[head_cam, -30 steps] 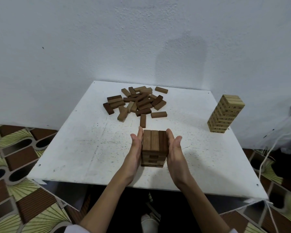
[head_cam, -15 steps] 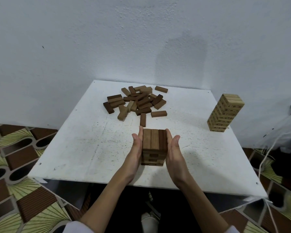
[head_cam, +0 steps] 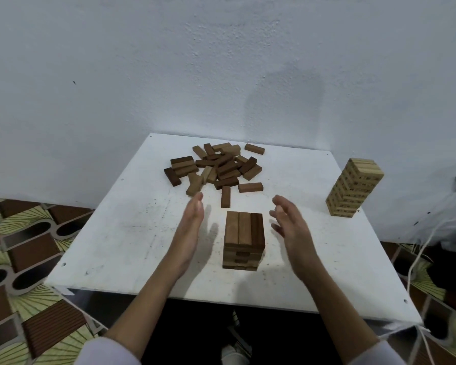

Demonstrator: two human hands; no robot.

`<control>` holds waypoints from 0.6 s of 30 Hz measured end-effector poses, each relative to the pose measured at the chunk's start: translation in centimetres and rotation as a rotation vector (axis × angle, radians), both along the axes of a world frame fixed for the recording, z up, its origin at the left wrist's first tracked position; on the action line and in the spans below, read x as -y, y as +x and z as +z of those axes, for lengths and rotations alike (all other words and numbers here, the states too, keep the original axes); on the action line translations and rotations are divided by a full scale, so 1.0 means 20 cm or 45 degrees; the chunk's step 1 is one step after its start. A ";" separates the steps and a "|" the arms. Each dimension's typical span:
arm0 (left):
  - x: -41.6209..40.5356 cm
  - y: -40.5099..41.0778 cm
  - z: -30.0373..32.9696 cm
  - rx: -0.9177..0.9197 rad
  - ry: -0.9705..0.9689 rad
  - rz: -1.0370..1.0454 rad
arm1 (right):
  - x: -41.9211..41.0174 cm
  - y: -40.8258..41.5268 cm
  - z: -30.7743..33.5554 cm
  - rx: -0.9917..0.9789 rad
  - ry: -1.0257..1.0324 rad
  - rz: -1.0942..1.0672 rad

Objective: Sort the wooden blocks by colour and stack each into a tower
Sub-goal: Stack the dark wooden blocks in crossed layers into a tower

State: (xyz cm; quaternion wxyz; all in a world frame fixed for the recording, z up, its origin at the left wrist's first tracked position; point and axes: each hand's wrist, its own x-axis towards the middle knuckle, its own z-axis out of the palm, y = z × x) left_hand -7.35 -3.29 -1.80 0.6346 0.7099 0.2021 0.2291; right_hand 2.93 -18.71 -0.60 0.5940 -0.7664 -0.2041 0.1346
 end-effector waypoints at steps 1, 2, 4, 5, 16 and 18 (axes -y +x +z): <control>-0.05 0.02 -0.01 -0.006 0.063 0.042 | -0.01 0.06 0.00 0.058 -0.044 -0.031; -0.11 0.04 0.00 -0.012 0.123 0.126 | -0.02 0.12 0.02 0.076 -0.095 -0.038; -0.21 0.09 -0.01 -0.052 0.312 0.205 | -0.06 0.24 0.03 0.107 -0.247 -0.018; -0.26 0.12 -0.02 -0.082 0.439 0.216 | -0.09 0.29 0.04 0.144 -0.324 0.010; -0.50 0.43 -0.19 -0.285 1.038 0.045 | -0.48 0.65 -0.09 0.535 -1.056 0.394; -0.50 0.43 -0.20 -0.296 1.049 0.042 | -0.51 0.65 -0.11 0.563 -1.079 0.424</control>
